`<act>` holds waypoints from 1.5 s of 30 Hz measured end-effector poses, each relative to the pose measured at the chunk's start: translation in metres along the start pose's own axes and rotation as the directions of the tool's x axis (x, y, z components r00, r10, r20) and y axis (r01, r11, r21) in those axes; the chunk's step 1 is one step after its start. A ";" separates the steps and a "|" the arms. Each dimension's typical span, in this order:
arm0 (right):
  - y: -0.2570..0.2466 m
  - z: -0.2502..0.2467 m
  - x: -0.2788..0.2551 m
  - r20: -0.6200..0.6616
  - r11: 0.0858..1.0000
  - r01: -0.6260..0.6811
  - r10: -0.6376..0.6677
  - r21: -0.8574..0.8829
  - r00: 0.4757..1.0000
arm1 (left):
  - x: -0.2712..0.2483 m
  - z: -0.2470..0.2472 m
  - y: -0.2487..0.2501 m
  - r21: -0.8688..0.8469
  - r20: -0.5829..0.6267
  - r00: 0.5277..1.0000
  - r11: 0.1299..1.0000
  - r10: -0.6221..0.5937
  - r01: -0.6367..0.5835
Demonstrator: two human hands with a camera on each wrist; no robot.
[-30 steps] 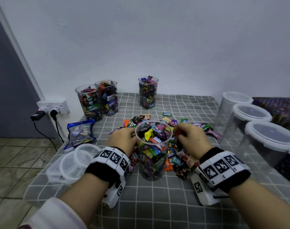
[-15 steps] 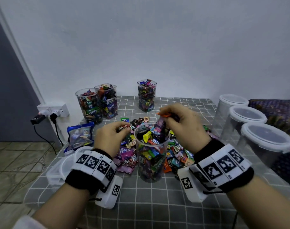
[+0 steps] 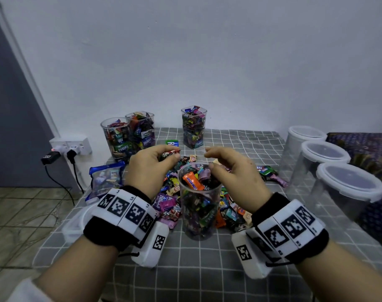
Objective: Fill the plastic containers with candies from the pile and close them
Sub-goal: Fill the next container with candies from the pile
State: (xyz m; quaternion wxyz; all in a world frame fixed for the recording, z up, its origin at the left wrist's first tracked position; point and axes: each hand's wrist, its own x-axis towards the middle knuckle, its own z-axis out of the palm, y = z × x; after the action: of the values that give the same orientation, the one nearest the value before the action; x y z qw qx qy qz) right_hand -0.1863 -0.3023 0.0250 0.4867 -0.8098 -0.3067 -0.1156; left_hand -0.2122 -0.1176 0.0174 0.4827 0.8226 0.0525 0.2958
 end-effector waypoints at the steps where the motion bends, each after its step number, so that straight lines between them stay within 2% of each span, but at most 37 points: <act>1: 0.003 -0.001 -0.002 0.005 0.999 -0.040 0.039 0.024 0.999 | 0.000 0.000 0.003 -0.016 0.009 1.000 1.000 0.007 -0.007; 5: 0.019 0.000 -0.010 0.190 0.962 -0.238 0.210 0.137 0.959 | -0.001 0.003 0.011 -0.048 0.047 0.998 0.998 0.042 -0.040; 9: 0.026 0.008 -0.015 0.312 0.930 -0.314 0.246 0.190 0.918 | -0.002 0.009 0.019 -0.056 0.119 0.990 0.996 0.076 -0.069; 12: 0.031 0.010 -0.015 0.318 0.920 -0.304 0.218 0.250 0.923 | -0.004 0.013 0.025 -0.058 0.196 0.975 0.994 0.101 -0.091; 17: 0.036 0.012 -0.013 0.301 0.927 -0.270 0.187 0.261 0.935 | -0.005 0.015 0.028 -0.052 0.305 0.950 0.997 0.073 -0.060; 23: 0.038 0.011 -0.013 0.306 0.928 -0.280 0.201 0.244 0.931 | -0.001 0.013 0.033 -0.077 0.267 0.958 0.993 0.104 -0.087; 27: 0.039 0.011 -0.013 0.313 0.926 -0.294 0.213 0.236 0.925 | 0.001 0.012 0.036 0.048 0.272 0.955 0.990 0.116 -0.133; 31: 0.038 0.013 -0.014 0.314 0.927 -0.287 0.205 0.241 0.927 | -0.002 0.017 0.040 0.263 0.433 0.893 0.930 0.123 -0.255; 33: 0.039 0.013 -0.014 0.322 0.923 -0.285 0.197 0.257 0.926 | -0.005 0.020 0.041 0.268 0.473 0.870 0.918 0.138 -0.292; 35: 0.038 0.011 -0.015 0.333 0.923 -0.299 0.211 0.241 0.919 | -0.007 0.021 0.041 0.192 0.454 0.878 0.945 0.153 -0.264; 39: 0.041 0.000 -0.011 0.412 0.936 -0.326 0.247 0.133 0.877 | -0.005 0.013 0.037 0.075 0.305 0.941 0.981 0.146 -0.177; 43: 0.054 -0.010 -0.004 0.501 0.935 -0.345 0.338 -0.082 0.797 | 0.006 -0.003 0.022 0.143 0.158 0.987 0.988 0.031 -0.054; 45: 0.058 -0.015 0.000 0.520 0.916 -0.361 0.399 -0.177 0.755 | 0.010 -0.007 0.014 0.276 0.151 0.987 0.961 -0.062 0.018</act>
State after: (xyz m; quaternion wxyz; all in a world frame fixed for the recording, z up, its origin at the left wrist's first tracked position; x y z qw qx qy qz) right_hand -0.1493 -0.3351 -0.0087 0.3650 -0.8694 -0.2577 0.2111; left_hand -0.2105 -0.1165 0.0356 0.3730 0.9011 0.0712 0.2096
